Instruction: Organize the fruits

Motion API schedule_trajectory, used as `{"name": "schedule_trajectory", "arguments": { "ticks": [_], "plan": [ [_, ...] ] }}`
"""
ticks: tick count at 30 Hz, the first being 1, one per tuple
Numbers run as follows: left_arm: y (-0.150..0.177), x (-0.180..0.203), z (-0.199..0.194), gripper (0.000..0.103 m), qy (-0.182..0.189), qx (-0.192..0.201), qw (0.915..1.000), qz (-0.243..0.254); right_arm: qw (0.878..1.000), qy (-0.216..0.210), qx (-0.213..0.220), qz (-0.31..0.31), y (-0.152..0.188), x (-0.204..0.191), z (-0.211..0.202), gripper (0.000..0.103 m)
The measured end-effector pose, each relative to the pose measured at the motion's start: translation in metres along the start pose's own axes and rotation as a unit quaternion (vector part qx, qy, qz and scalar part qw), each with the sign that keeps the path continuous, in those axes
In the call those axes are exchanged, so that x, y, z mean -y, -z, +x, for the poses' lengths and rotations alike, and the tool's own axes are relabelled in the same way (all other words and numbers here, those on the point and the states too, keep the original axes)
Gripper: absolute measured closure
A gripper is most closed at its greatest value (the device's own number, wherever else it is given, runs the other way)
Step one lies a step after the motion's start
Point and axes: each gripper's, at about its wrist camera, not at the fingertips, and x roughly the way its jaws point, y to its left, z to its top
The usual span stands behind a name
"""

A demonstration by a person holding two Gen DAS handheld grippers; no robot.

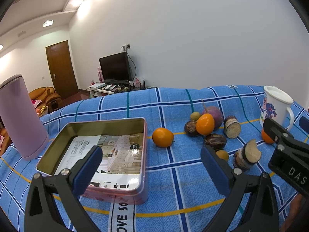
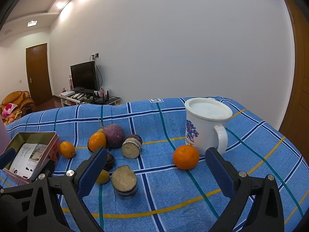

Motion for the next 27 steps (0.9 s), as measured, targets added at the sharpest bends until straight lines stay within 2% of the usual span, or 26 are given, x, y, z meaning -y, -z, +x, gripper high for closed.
{"name": "schedule_trajectory", "arguments": {
  "ticks": [27],
  "plan": [
    [-0.0003, 0.0006, -0.0012, 0.000, 0.000, -0.001, 1.0000, 0.001, 1.000, 0.002, 0.001, -0.001, 0.0002, 0.0007, -0.0005, 0.001]
  ]
}}
